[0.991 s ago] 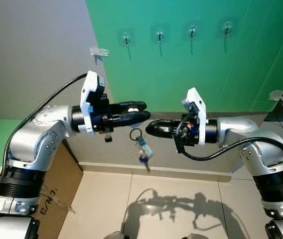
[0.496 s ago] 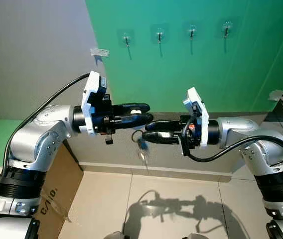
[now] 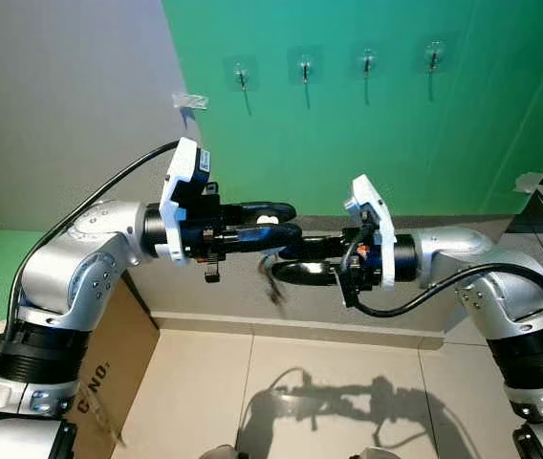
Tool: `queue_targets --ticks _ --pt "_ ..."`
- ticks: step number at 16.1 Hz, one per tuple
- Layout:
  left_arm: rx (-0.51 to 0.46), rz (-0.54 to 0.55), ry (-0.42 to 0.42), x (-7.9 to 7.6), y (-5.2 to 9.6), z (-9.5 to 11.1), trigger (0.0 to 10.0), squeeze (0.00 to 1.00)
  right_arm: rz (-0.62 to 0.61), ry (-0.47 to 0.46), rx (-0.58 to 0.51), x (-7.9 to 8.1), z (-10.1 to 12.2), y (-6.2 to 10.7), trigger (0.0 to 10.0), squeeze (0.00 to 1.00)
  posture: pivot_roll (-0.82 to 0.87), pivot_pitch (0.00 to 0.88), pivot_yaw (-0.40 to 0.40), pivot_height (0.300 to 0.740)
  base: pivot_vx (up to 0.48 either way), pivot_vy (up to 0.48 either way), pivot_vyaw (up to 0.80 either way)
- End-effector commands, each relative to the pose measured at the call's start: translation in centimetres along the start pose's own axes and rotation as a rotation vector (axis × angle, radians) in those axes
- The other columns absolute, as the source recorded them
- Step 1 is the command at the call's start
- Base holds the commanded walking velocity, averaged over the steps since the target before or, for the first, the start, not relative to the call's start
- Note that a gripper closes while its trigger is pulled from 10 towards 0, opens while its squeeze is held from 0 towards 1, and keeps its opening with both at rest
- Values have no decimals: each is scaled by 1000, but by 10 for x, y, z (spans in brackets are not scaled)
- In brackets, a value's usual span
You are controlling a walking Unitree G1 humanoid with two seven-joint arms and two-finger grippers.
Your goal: Hang keys on a hook
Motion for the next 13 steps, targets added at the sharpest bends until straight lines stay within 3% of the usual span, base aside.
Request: queue_targets --ticks 1,11,12,13 --pt "7 -32 -22 -3 -2 6 0 0 30 38 -2 4 9 -4 10000 0 -212 0 137 736 0 0 0" --pt "8 -46 -23 -6 -5 6 0 0 60 37 -43 7 17 -11 10000 0 -213 0 133 736 0 0 0" --pt "7 -47 -23 -6 -5 6 0 0 63 35 -45 8 18 -12 7412 0 -214 0 134 736 0 0 0" --pt "7 -48 -23 -6 -6 7 0 0 68 33 -47 9 18 -12 0 0 -214 0 134 736 0 0 0"
Point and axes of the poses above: a point about 5 cm out from each wrist's last joint towards the gripper, its own y axis pointing back from the gripper into the wrist, its own z axis along the axis of the wrist's last joint, x = y × z, the point moved 1 cm from there along -y, pointing out of the wrist towards the gripper, and after that the axes turned 1 degree about y, right-handed, at the moved point
